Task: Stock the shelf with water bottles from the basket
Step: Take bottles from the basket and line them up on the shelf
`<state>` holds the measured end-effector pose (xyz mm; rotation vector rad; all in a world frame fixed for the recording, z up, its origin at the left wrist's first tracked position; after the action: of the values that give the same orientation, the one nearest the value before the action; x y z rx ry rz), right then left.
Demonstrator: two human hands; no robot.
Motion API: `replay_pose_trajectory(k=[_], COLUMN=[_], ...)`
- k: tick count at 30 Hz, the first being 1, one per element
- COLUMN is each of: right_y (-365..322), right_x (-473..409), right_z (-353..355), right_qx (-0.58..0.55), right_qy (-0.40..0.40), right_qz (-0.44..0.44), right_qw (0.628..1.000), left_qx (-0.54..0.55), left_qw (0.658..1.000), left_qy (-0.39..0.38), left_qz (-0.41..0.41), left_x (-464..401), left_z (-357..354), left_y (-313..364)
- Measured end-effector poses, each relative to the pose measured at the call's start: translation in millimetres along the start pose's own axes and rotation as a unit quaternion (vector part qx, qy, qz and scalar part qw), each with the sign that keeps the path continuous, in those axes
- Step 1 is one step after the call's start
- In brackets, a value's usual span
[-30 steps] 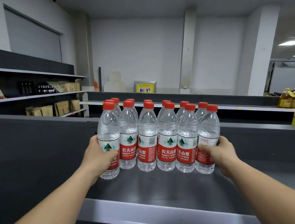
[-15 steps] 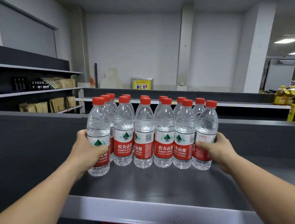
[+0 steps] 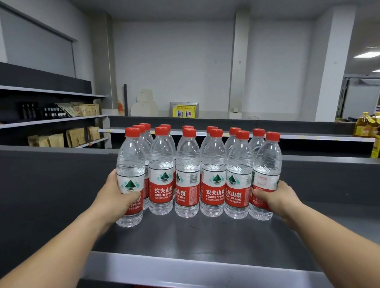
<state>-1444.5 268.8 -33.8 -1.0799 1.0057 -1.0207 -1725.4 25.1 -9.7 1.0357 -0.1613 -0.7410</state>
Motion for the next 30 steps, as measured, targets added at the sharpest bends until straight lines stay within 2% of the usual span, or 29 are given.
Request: replay_pose_trajectory(k=[5, 13, 24, 30], right_y=[1.4, -15.5, -40.2, 2.8], right_x=[9.6, 59.6, 251.2, 366.3], right_z=[0.6, 0.1, -37.5, -59.1], right_qx=[0.028, 0.074, 0.077, 0.074], right_qy=[0.005, 0.030, 0.053, 0.033], right_qz=[-0.038, -0.031, 0.010, -0.049], right_qw=[0.999, 0.996, 0.996, 0.996], left_qx=[-0.026, -0.052, 0.004, 0.026], left_qw=[0.999, 0.996, 0.995, 0.984], left_qy=[-0.003, -0.032, -0.096, -0.174], left_qz=[0.034, 0.071, -0.020, 0.008], left_x=[10.8, 66.0, 191.0, 265.7], left_z=[0.1, 11.2, 68.9, 72.4], left_y=[-12.6, -9.5, -20.3, -70.3])
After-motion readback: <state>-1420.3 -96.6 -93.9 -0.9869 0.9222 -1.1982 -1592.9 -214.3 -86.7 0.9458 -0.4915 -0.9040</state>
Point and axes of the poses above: each hand's wrist, its own x-axis away from the middle knuckle, its own z-axis out of the back of the hand, y = z × x, the point moved 2 cm from there along -x, towards the middle knuckle, and after that the axes turned 10 degrees about -x, right-handed, at the moved point
